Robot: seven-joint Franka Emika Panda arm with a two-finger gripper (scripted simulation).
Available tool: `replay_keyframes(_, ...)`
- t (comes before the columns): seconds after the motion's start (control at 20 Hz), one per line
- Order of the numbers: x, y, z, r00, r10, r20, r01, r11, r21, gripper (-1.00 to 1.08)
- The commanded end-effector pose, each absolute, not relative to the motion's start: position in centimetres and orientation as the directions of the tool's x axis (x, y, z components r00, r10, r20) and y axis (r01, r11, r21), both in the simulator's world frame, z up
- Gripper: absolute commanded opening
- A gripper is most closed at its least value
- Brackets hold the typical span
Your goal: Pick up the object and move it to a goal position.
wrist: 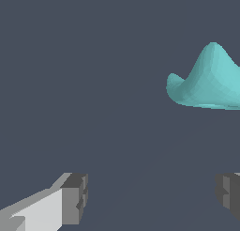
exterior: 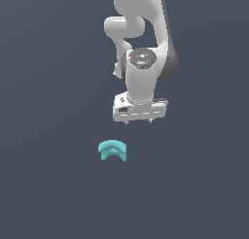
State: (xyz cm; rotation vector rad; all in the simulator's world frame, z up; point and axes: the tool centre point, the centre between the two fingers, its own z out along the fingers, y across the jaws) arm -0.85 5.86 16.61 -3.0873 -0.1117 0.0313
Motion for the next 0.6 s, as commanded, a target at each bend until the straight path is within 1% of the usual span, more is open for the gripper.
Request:
replay_keyframes(0.0,-0.87,5.83,16.59,0.997,0.070,-0.019,0.069,-0.996,-0.053,1.00)
replay_keyframes(0.55,-0.33,5.40,16.50,0.988,0.151,-0.014,0.150,-0.987,-0.050,1.00)
